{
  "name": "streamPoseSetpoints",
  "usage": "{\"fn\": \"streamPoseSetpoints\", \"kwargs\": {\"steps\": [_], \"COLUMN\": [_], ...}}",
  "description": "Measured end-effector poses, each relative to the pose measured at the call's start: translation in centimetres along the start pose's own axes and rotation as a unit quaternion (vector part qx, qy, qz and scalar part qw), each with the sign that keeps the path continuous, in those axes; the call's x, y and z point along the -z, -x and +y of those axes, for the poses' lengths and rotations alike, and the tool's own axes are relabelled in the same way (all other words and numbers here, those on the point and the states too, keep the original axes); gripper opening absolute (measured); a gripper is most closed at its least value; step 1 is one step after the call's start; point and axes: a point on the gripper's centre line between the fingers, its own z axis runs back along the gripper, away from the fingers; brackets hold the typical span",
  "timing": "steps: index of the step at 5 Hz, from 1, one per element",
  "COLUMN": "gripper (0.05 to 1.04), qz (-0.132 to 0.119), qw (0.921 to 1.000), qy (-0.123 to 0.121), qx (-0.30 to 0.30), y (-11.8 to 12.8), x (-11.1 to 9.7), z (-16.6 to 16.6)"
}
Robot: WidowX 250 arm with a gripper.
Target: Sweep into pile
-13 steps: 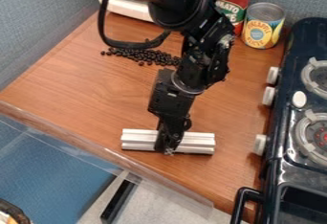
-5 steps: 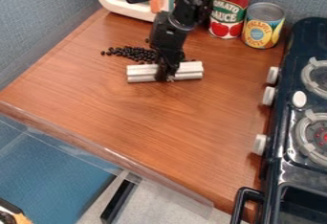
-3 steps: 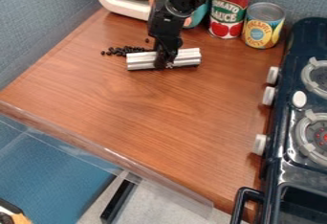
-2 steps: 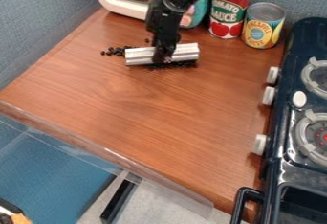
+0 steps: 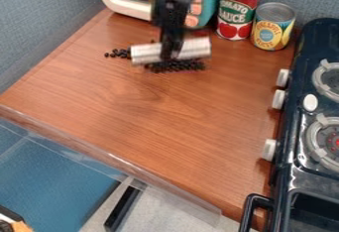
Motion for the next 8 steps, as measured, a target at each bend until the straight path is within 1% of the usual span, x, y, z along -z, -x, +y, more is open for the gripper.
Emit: {"fn": "streamPoseSetpoints", "kwargs": {"steps": [1, 2, 3, 4, 5, 6, 7, 8], "gripper": [0.367, 0.367, 0.366, 0.367, 0.412, 0.713, 0.981, 1.008], "qz": [0.025, 0.026, 0.011, 0.003, 0.006, 0.004, 0.025, 0.036], "qw": [0.9991, 0.9950, 0.9876, 0.9824, 0.9773, 0.9724, 0.9713, 0.9665], "qy": [0.001, 0.000, -0.006, -0.003, -0.001, 0.002, 0.033, 0.056], "qx": [0.034, 0.096, 0.157, 0.187, 0.212, 0.233, 0.234, 0.248], "y": [-0.3, 0.6, 1.1, 1.0, 0.9, 0.8, 0.7, 0.7], "x": [-2.1, -2.2, -0.8, -0.2, 0.5, 0.4, -2.0, -4.0], "z": [2.0, 5.2, 9.0, 10.8, 11.4, 11.3, 10.6, 10.3]}}
